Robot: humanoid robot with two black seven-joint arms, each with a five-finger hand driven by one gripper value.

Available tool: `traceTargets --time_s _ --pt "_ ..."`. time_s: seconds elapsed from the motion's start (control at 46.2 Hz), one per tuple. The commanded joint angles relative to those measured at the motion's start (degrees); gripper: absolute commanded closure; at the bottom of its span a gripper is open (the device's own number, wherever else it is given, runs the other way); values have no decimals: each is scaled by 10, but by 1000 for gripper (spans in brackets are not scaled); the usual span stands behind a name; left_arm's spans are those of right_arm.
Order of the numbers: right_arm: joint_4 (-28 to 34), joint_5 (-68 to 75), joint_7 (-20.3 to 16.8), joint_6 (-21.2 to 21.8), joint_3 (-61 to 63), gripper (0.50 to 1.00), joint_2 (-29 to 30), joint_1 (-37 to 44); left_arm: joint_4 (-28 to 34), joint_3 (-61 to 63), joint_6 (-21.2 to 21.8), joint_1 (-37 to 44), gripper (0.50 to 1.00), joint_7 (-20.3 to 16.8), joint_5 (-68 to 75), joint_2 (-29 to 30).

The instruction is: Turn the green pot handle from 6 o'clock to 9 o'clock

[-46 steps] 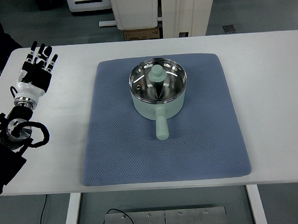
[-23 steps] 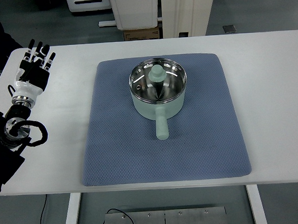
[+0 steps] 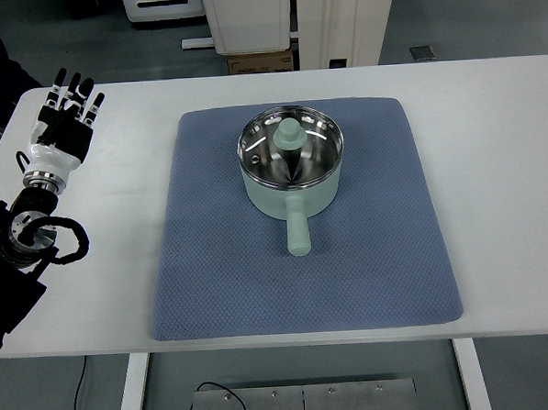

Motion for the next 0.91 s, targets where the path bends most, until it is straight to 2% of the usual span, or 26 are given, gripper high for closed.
traceTargets --time_s 0.0,0.108,0.346,0.52,0.606,0.693,0.758,0.888 --pt "0 1 0 0 0 500 0 -1 -9 15 13 -25 500 13 2 20" --pt "0 1 0 0 0 500 0 0 -31 57 20 -72 500 52 2 65" --pt "0 1 0 0 0 500 0 -1 -114 188 18 -215 500 108 9 115" --pt "1 1 0 0 0 500 0 0 -188 272 11 -308 500 112 100 111" --pt "0 1 0 0 0 500 0 -1 -220 283 -9 -337 500 112 170 104" --pt "0 1 0 0 0 500 0 0 -234 288 -37 -356 500 115 225 72" --pt "0 1 0 0 0 500 0 0 -241 291 -58 -368 500 136 244 52" --pt "0 1 0 0 0 500 0 0 -254 304 -84 -381 500 206 248 35"
